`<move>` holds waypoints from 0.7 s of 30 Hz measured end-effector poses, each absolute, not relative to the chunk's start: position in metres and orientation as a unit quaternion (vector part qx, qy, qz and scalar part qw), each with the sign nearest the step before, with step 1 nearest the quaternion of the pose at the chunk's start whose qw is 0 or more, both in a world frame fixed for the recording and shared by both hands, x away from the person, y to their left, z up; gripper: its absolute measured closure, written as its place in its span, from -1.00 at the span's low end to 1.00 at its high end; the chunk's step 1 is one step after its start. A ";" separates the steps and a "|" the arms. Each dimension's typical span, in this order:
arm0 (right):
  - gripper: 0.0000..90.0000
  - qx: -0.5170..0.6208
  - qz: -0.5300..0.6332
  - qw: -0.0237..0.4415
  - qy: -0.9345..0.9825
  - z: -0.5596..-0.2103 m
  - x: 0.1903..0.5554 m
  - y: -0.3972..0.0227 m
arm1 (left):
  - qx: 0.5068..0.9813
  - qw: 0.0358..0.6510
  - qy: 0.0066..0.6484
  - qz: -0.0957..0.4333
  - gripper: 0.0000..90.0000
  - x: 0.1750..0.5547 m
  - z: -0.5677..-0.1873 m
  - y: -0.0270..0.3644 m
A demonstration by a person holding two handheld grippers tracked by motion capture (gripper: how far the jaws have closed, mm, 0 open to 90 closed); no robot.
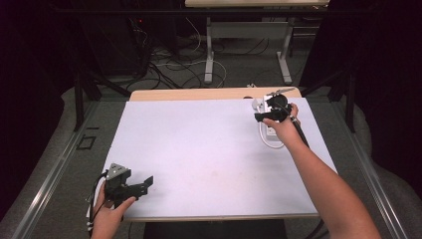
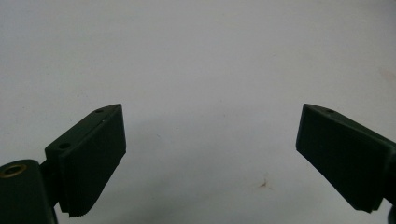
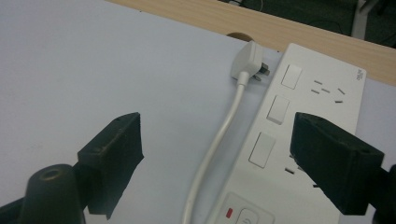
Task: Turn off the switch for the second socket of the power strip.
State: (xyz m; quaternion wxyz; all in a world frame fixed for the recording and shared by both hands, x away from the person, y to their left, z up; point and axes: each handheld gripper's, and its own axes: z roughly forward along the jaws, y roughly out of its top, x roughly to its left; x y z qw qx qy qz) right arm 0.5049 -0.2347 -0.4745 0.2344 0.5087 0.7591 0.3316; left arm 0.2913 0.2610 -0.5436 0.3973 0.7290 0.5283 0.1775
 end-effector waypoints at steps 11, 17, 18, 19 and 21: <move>-0.67 0.489 0.343 0.218 0.772 -0.464 0.484 -0.224 | 0.730 0.398 0.527 0.177 -0.82 0.291 -0.544 0.261; -0.72 0.483 0.346 0.210 0.777 -0.460 0.469 -0.222 | 0.728 0.399 0.527 0.182 -0.83 0.292 -0.544 0.260; -0.73 0.481 0.347 0.209 0.778 -0.459 0.467 -0.222 | 0.726 0.402 0.527 0.182 -0.83 0.292 -0.545 0.260; -0.77 0.480 0.346 0.208 0.779 -0.459 0.464 -0.222 | 0.726 0.402 0.527 0.182 -0.83 0.292 -0.545 0.260; -0.83 0.477 0.342 0.204 0.783 -0.457 0.459 -0.222 | 0.727 0.402 0.527 0.181 -0.84 0.292 -0.545 0.260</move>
